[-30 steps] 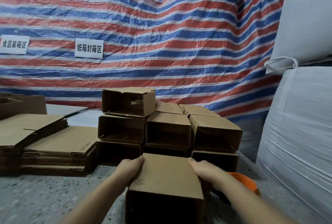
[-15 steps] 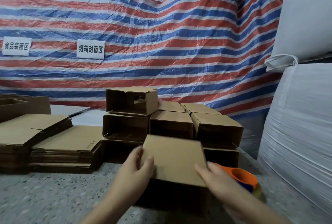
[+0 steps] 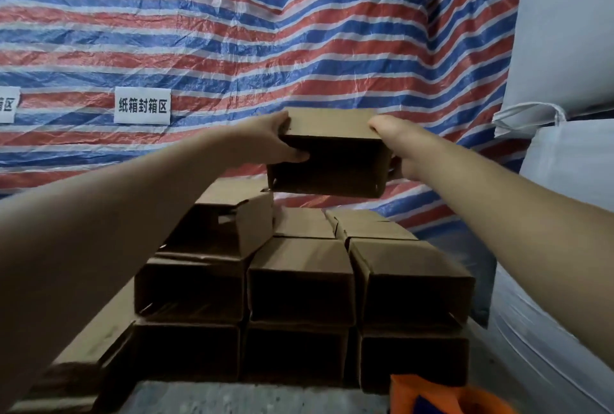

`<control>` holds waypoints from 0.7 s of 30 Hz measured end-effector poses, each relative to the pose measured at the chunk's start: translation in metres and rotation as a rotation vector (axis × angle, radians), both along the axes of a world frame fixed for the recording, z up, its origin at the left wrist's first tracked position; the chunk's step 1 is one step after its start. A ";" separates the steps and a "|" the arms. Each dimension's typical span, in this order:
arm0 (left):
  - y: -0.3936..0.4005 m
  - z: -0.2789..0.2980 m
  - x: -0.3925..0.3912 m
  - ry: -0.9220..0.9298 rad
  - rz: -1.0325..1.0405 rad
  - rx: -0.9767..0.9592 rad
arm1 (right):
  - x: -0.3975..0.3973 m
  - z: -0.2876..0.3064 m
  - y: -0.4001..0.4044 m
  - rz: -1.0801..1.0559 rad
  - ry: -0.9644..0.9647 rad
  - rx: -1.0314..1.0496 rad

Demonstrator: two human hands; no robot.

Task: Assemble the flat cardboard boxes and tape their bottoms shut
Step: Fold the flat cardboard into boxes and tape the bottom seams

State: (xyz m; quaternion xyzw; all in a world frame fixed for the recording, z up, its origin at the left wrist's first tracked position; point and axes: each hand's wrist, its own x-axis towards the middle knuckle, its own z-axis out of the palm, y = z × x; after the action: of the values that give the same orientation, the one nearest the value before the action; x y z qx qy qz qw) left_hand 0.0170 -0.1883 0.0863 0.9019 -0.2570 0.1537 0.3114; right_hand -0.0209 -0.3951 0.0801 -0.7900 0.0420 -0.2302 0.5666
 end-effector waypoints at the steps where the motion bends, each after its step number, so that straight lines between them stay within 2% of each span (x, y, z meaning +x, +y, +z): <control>1: -0.006 0.003 0.023 -0.080 0.077 0.076 | 0.021 0.003 -0.003 0.009 0.017 0.005; 4: -0.022 0.009 0.084 -0.215 0.193 0.253 | 0.084 0.008 -0.011 0.039 0.062 0.028; 9: -0.043 0.018 0.188 -0.200 0.296 0.416 | 0.191 0.018 -0.025 0.087 0.097 0.098; 14: -0.059 0.016 0.282 -0.165 0.334 0.490 | 0.284 0.016 -0.033 0.124 0.100 0.167; 21: -0.057 -0.022 0.373 -0.066 0.388 0.589 | 0.368 -0.024 -0.032 0.131 0.164 0.056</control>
State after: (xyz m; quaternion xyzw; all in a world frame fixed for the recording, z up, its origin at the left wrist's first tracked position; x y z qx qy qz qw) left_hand 0.3904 -0.2454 0.0645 0.9796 -0.1238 0.1583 -0.0052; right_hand 0.3469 -0.4269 0.0563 -0.7913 0.0429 -0.1257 0.5969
